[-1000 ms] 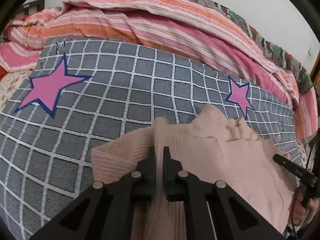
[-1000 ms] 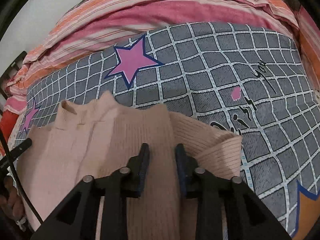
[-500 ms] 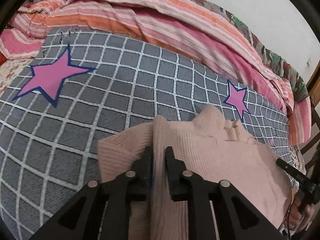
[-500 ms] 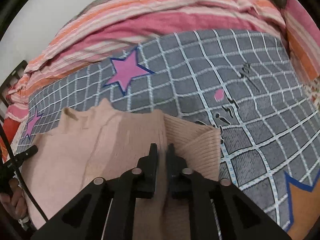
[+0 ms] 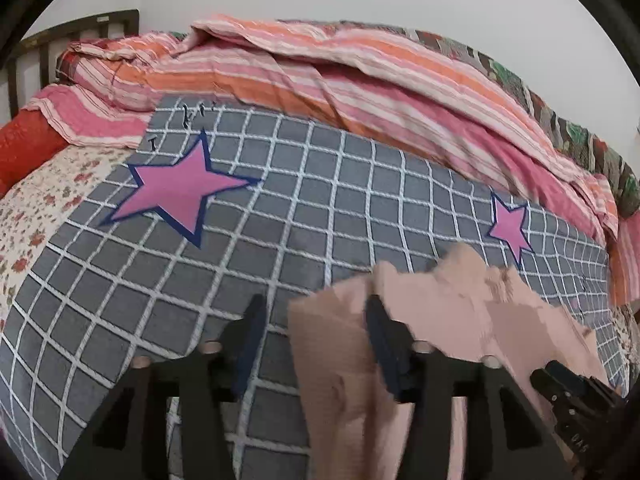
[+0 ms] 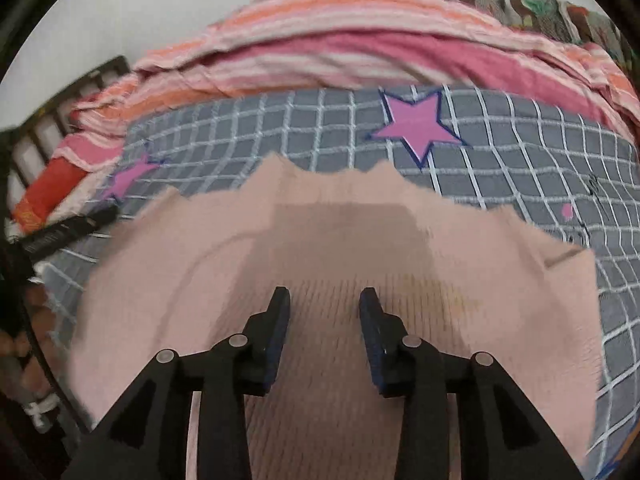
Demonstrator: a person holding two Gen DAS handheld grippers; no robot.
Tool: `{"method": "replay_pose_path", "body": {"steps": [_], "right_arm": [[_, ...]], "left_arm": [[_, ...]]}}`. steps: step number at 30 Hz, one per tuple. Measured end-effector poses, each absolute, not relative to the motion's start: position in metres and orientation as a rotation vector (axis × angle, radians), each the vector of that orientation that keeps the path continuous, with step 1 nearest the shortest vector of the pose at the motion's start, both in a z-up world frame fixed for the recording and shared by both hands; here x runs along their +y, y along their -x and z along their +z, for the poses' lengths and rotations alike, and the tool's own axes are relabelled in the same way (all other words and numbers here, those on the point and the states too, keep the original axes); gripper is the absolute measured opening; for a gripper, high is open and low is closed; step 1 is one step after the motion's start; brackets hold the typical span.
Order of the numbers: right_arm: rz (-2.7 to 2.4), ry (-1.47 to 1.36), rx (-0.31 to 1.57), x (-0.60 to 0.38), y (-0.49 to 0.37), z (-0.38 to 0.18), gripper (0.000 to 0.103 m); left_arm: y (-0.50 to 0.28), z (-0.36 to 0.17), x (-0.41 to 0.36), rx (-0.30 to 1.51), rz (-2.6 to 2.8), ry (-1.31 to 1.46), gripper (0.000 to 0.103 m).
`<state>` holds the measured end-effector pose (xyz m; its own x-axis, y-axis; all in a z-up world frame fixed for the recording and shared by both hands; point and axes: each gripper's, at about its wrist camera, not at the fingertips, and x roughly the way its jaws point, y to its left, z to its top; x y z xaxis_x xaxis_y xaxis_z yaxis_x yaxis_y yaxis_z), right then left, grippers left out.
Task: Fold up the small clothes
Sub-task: 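Press the folded sweater flat with both tools open on top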
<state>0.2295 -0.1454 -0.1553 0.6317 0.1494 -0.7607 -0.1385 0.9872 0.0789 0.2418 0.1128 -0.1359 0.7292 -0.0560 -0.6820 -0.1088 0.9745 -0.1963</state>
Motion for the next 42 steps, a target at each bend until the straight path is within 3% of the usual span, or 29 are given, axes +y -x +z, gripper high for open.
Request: {"method": "replay_pose_path", "body": {"steps": [25, 42], "right_arm": [[0.026, 0.018, 1.044, -0.126, -0.326, -0.174, 0.043], [0.111, 0.045, 1.024, -0.121, -0.248, -0.152, 0.043]], "left_arm": [[-0.235, -0.158, 0.143, 0.694, -0.082, 0.346, 0.063], [-0.218, -0.154, 0.124, 0.704, -0.215, 0.393, 0.063]]}}
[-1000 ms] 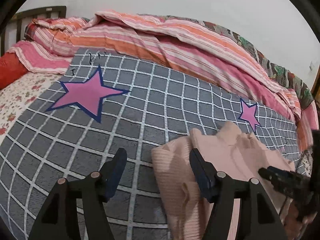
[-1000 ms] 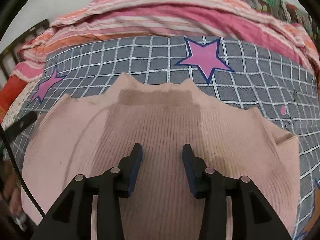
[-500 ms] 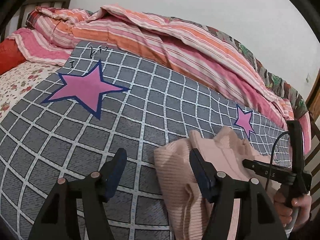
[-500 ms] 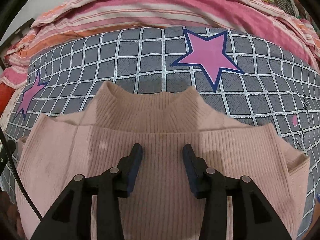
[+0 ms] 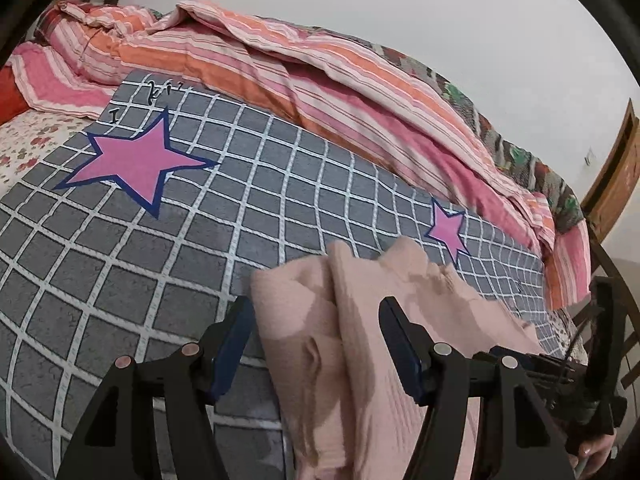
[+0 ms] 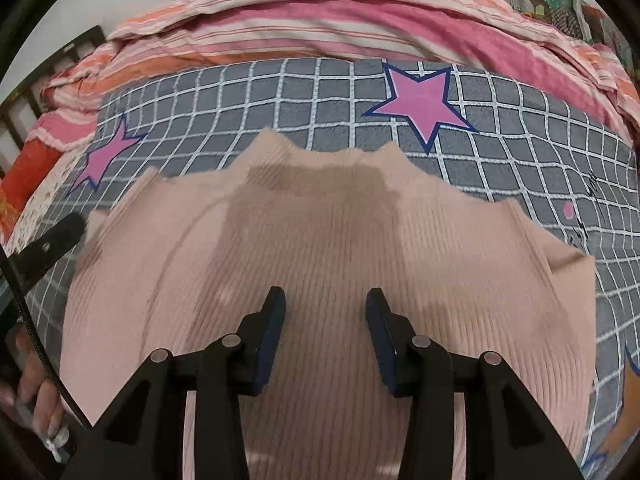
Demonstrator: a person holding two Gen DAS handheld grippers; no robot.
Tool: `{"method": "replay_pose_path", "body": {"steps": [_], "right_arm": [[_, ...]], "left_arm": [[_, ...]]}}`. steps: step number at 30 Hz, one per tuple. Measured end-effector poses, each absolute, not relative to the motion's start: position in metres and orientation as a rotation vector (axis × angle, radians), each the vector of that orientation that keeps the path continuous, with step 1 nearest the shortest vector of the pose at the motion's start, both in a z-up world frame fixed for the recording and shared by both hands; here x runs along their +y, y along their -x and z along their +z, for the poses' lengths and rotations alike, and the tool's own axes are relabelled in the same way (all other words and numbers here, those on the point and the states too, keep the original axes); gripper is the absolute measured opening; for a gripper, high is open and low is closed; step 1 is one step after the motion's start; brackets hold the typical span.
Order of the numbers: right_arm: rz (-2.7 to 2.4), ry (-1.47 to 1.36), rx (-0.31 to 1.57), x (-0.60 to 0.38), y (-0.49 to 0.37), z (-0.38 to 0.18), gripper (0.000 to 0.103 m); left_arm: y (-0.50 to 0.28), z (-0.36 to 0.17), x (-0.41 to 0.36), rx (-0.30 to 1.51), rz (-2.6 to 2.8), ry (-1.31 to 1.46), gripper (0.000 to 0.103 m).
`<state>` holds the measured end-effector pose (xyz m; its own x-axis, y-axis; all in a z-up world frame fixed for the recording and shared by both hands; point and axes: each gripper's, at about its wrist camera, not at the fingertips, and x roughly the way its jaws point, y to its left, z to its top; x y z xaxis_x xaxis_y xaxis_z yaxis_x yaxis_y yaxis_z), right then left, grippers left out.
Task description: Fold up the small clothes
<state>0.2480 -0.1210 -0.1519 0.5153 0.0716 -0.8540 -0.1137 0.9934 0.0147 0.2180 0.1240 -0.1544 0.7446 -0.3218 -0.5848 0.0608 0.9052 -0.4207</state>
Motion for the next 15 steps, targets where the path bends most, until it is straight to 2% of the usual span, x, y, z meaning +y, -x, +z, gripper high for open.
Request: {"method": "replay_pose_path", "body": {"steps": [15], "right_arm": [[0.135, 0.092, 1.006, -0.115, -0.153, -0.154, 0.043]], "left_arm": [[-0.153, -0.167, 0.133, 0.690, -0.219, 0.468, 0.063]]}}
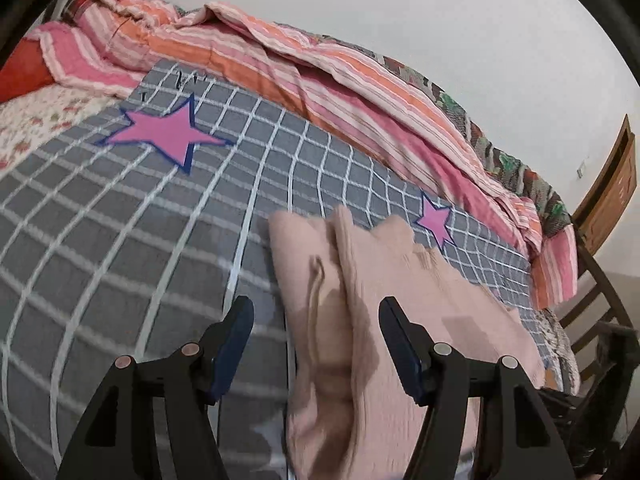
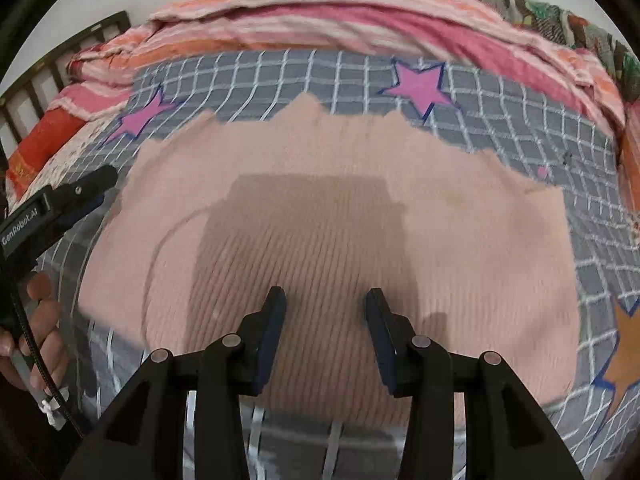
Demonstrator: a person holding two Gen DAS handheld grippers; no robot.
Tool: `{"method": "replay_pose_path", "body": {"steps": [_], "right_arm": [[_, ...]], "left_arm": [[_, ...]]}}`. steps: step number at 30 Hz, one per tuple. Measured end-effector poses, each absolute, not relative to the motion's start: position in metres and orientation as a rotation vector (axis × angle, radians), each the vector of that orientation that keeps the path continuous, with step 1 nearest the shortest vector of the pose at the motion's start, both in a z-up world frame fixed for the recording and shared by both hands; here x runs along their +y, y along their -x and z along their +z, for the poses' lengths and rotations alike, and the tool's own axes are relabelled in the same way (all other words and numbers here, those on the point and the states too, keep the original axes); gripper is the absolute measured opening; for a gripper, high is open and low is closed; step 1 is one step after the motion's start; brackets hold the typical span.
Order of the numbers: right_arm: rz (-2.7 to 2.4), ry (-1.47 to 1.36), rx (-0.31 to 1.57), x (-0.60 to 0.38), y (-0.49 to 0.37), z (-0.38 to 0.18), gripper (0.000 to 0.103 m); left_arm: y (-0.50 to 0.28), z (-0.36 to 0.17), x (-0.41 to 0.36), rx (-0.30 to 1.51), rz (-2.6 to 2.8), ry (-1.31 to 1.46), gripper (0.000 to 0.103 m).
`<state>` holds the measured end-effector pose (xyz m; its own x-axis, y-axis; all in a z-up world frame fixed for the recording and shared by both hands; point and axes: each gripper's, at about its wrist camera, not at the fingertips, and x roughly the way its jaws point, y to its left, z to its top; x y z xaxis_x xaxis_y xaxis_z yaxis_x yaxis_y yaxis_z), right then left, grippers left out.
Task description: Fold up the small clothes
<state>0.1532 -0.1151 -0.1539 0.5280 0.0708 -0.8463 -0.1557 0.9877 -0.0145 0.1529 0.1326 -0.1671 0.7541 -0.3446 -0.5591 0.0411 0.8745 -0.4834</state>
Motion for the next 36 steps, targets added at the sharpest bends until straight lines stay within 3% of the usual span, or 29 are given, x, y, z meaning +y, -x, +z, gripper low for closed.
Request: {"method": "replay_pose_path", "body": {"steps": [13, 25, 34, 36], "right_arm": [[0.226, 0.090, 0.988, -0.131, -0.075, -0.156, 0.040], [0.133, -0.143, 0.916, -0.222, -0.027, -0.114, 0.040], [0.040, -0.181, 0.828, -0.272, -0.012, -0.093, 0.040], [0.016, -0.171, 0.817, -0.283, -0.012, -0.094, 0.040]], "left_arm": [[-0.081, -0.196, 0.114, 0.774, -0.308, 0.483, 0.063], [-0.130, -0.198, 0.100, 0.712, -0.320, 0.672, 0.061], [-0.175, -0.188, 0.102, 0.723, -0.200, 0.706, 0.035], [-0.177, -0.180, 0.096, 0.732, -0.166, 0.647, 0.025]]}}
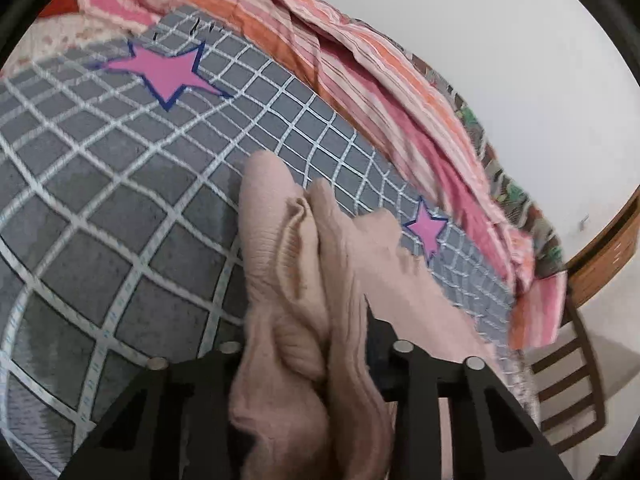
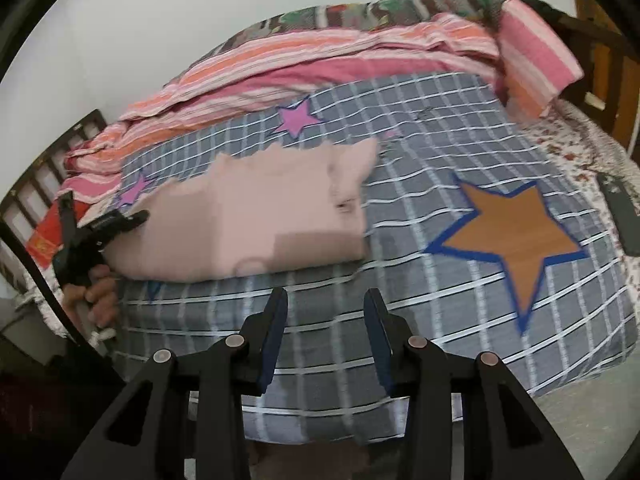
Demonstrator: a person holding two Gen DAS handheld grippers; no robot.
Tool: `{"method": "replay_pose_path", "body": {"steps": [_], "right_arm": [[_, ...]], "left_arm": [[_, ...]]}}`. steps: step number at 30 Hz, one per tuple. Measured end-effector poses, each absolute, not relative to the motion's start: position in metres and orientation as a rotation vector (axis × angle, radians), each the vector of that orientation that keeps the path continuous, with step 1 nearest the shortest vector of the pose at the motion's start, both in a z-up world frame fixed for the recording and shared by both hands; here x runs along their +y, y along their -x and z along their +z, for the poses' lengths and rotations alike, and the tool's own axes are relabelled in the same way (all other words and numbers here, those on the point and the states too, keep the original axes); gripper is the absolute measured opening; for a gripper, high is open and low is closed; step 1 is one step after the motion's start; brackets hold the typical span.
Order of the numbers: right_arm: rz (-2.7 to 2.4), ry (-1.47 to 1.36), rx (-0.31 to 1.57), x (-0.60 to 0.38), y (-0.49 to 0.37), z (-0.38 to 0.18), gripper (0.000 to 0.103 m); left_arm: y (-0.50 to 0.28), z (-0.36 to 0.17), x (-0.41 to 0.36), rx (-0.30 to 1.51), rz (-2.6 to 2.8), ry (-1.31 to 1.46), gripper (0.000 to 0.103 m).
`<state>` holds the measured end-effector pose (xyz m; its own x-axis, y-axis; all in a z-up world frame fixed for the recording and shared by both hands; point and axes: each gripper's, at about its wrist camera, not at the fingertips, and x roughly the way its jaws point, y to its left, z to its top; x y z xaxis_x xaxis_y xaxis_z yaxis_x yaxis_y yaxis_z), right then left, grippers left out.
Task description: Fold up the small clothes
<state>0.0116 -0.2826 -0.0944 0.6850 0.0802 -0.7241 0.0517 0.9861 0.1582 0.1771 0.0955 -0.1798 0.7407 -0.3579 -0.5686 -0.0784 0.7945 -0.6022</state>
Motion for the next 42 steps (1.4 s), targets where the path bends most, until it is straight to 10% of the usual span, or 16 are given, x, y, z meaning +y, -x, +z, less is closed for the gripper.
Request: {"method": "replay_pose_path", "body": {"steps": [19, 28, 33, 42], "right_arm": [[-0.110, -0.348, 0.722, -0.392, 0.018, -0.098, 0.040], [-0.160, -0.377, 0.738, -0.419, 0.030, -0.100, 0.040], [-0.136, -0.341, 0.750, -0.412, 0.025, -0.099, 0.040], [0.119, -0.390, 0.711, -0.382, -0.036, -0.098, 0.041]], "left_arm": [[-0.186, -0.054, -0.074, 0.694, -0.150, 0.294, 0.020], [-0.173, -0.108, -0.213, 0.850, -0.301, 0.131, 0.021], [-0.157, -0.114, -0.220, 0.824, -0.465, 0.064, 0.060], [-0.152, -0.075, -0.099, 0.708, -0.495, 0.247, 0.064]]}}
